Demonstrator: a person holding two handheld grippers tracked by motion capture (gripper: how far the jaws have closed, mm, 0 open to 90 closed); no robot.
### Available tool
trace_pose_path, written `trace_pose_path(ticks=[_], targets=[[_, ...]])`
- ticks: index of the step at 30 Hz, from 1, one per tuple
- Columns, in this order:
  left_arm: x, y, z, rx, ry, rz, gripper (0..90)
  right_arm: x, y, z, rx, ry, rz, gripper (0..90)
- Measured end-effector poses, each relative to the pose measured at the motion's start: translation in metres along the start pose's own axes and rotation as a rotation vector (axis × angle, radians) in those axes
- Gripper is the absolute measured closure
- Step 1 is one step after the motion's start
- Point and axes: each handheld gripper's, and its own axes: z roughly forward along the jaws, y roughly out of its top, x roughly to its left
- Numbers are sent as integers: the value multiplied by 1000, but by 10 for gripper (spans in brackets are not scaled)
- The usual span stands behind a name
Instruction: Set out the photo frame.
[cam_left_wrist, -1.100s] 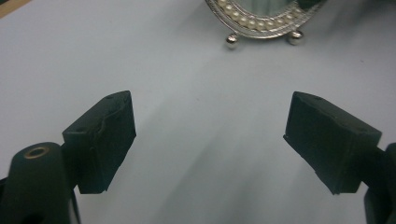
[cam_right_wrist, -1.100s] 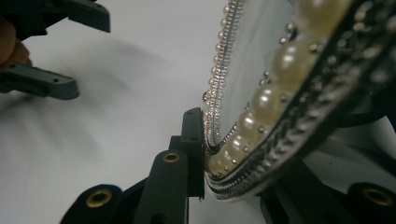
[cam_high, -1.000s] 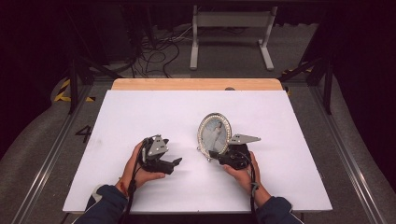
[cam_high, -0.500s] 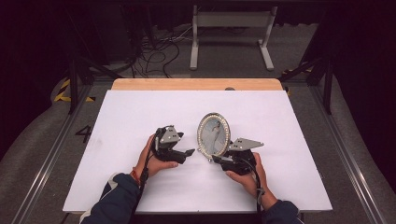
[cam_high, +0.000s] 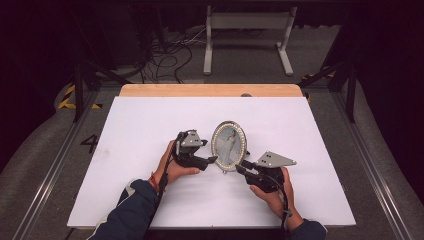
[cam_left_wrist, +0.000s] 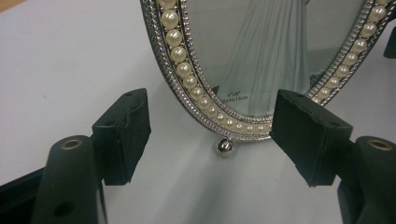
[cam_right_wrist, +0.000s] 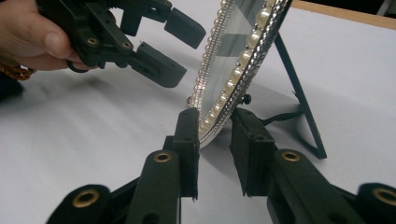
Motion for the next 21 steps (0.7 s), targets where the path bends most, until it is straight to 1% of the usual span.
trace_pose_path(ticks=[2, 3, 6, 7, 9, 13, 15, 17, 19, 21], targets=[[2, 1, 3, -6, -22, -19, 305, -1, 0, -2, -11, 2, 3, 751], [2, 2, 4, -10, -32, -19, 316, -2, 1, -5, -19, -7, 13, 751], [2, 4, 6, -9, -32, -9, 333, -1, 0, -5, -25, -12, 21, 754], [3, 3, 6, -10, -38, -17, 335, 0, 0, -4, -28, -20, 19, 755], [3, 3, 8, -14, -58, -29, 369, 0, 0, -4, -30, -23, 21, 758], [3, 4, 9, -8, -60, -20, 369, 0, -1, -6, -40, -38, 33, 775], [4, 3, 9, -13, -66, -31, 383, 0, 0, -8, -57, -55, 40, 757], [4, 3, 9, -14, -66, -34, 387, -1, 0, -8, -60, -57, 43, 756], [3, 3, 8, -9, -71, -28, 418, 0, -1, -7, -65, -65, 47, 756], [2, 3, 8, 1, -73, -15, 428, -1, 0, -7, -65, -66, 50, 757]])
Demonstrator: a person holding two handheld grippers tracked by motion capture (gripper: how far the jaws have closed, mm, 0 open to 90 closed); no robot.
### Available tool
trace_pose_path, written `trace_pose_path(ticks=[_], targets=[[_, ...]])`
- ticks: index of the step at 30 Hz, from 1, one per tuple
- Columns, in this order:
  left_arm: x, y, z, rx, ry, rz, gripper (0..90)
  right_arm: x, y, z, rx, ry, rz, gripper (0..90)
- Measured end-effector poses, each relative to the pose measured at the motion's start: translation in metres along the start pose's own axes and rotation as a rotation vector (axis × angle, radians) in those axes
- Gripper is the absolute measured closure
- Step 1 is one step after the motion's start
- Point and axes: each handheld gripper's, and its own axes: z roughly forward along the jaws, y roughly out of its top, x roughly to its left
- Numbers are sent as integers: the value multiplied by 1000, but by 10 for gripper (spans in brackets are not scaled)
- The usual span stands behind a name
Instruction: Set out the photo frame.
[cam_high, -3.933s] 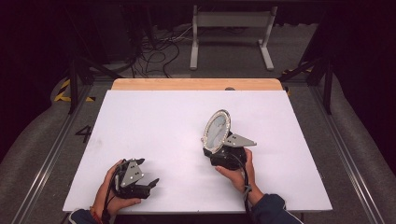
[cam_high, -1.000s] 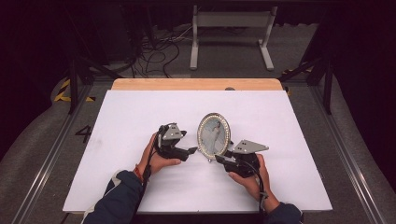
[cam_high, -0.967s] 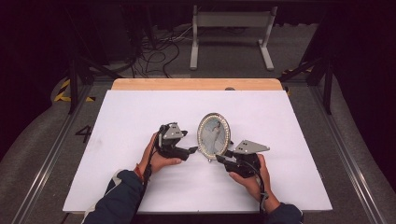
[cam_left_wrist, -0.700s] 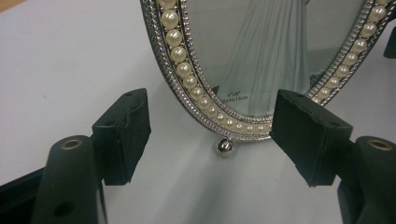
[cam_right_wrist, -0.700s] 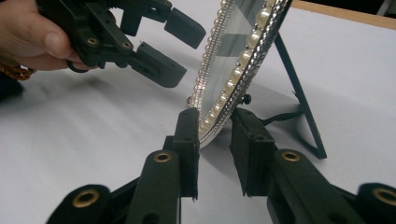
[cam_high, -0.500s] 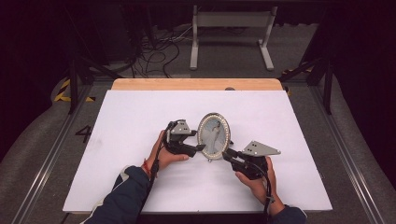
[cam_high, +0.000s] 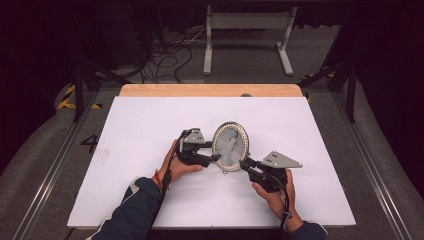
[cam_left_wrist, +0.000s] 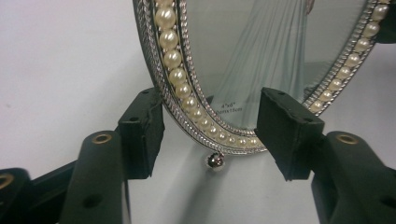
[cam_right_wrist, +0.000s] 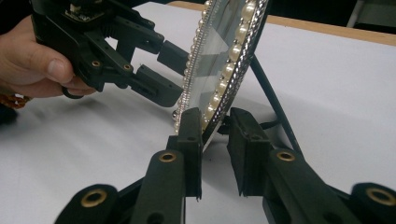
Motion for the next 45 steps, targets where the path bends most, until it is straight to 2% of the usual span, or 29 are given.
trace_pose_path(ticks=[7, 10, 17, 21, 24, 28, 34, 35, 37, 45], targets=[[-1, -3, -1, 19, 6, -2, 444, -1, 1, 1, -8, 5, 5, 757], [-1, -6, -3, 19, 2, -12, 445, -3, 1, 2, -15, 15, 33, 757], [-2, -12, -11, 12, -1, -27, 459, -5, 3, 5, -17, -1, 27, 757], [-6, -15, -16, 20, 1, -23, 459, -7, 4, 7, -18, -6, 28, 776], [-8, -15, -17, 32, 21, -23, 456, -6, 5, 8, -23, -3, 29, 787], [-8, -14, -18, 9, 30, -23, 437, -6, 5, 8, -21, -5, 24, 787], [-4, -11, -13, -40, 59, -69, 350, -3, 7, 4, -26, -15, 2, 793], [-4, -10, -13, -48, 65, -80, 350, -5, 10, -2, -48, -21, 3, 804], [-4, -9, -13, -65, 63, -76, 351, -8, 11, -7, -62, -25, 18, 811], [-5, -6, -11, -76, 58, -66, 403, -5, 9, -8, -47, -22, 6, 804]])
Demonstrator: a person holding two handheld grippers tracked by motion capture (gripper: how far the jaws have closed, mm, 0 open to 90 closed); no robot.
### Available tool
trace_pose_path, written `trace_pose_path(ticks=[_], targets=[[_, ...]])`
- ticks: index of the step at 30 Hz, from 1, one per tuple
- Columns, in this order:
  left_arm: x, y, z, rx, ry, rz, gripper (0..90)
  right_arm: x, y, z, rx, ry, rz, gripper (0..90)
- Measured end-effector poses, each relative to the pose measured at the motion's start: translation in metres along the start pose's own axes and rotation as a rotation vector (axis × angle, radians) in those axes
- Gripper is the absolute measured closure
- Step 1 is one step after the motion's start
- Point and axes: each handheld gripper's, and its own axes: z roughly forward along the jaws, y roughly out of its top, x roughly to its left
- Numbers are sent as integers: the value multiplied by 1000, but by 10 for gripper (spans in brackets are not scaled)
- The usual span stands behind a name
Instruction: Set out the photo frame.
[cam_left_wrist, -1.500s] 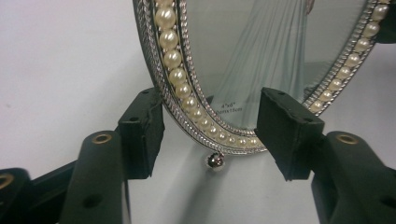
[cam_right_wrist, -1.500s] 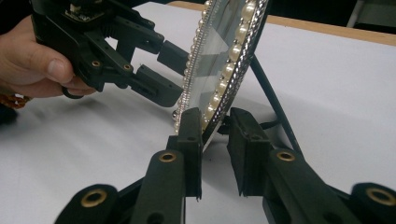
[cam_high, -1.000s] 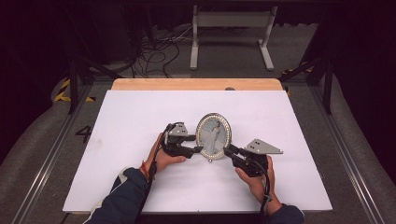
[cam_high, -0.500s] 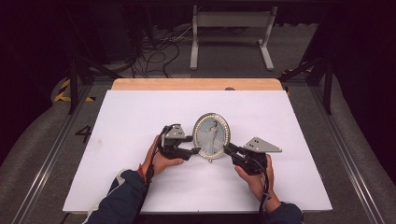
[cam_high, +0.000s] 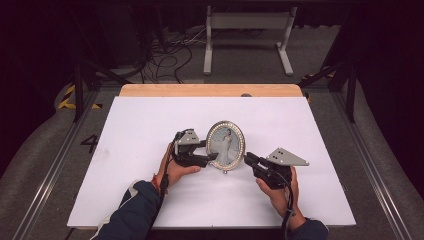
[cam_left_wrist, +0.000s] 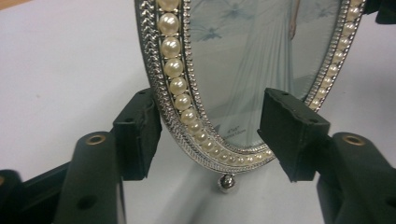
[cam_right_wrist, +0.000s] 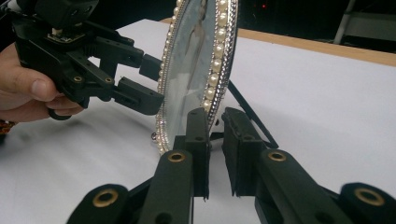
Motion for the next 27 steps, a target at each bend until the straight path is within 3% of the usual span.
trace_pose_path(ticks=[6, 8, 10, 15, 20, 27], targets=[[3, -1, -3, -2, -2, -19, 478, 3, -3, 7, 31, -14, -15, 802], [2, -1, -3, 1, -1, -24, 486, 3, -3, 7, 28, -35, -23, 807], [2, -2, -4, 1, -1, -35, 497, 0, -2, 6, 18, -25, -9, 809], [1, -2, -9, -4, -6, -16, 554, 0, 0, 7, 18, -23, -20, 831], [-1, -4, -11, 31, 25, -1, 572, -2, 5, 6, 4, -19, -24, 836], [1, -5, -15, 34, 23, 0, 584, -8, 5, 6, -3, -6, -1, 842]])
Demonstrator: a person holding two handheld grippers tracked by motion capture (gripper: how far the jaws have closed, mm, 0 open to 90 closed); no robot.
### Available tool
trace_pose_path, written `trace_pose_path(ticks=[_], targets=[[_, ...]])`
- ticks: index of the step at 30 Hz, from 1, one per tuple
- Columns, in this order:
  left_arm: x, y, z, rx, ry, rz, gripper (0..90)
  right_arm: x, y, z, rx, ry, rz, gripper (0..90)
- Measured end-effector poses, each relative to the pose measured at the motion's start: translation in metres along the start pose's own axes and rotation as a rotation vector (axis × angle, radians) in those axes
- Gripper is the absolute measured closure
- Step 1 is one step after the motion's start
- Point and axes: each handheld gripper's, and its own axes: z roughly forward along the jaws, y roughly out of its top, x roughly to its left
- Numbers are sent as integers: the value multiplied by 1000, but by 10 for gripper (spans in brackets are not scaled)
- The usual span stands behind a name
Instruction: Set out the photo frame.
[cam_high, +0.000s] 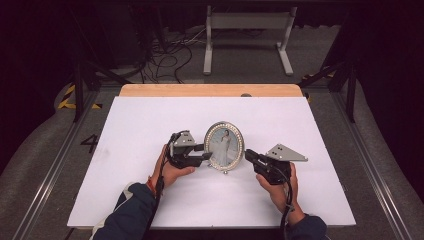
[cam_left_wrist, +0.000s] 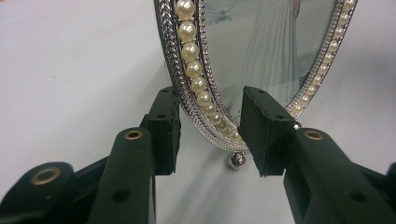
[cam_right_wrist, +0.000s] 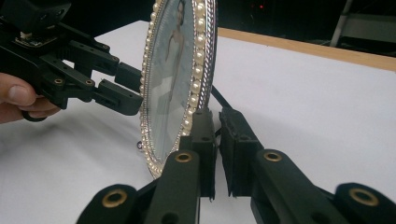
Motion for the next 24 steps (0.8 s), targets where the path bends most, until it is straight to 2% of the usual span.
trace_pose_path(ticks=[5, 11, 14, 17, 20, 24], targets=[[5, 0, -3, -17, 15, -26, 572, 2, 2, -5, -13, 1, -13, 841], [8, -1, -1, -23, -4, -17, 564, 6, 1, -5, 0, 14, -22, 840], [8, 0, 0, -23, -3, -6, 585, 8, -2, -2, 19, 9, -19, 843], [8, 0, 2, -27, -16, -21, 606, 8, -3, 1, 30, 2, -17, 850], [6, 1, 2, -24, -18, -7, 662, 9, -5, 4, 40, 0, -18, 858], [6, 0, 1, -16, -19, -8, 671, 9, -5, 5, 38, 5, -13, 856]])
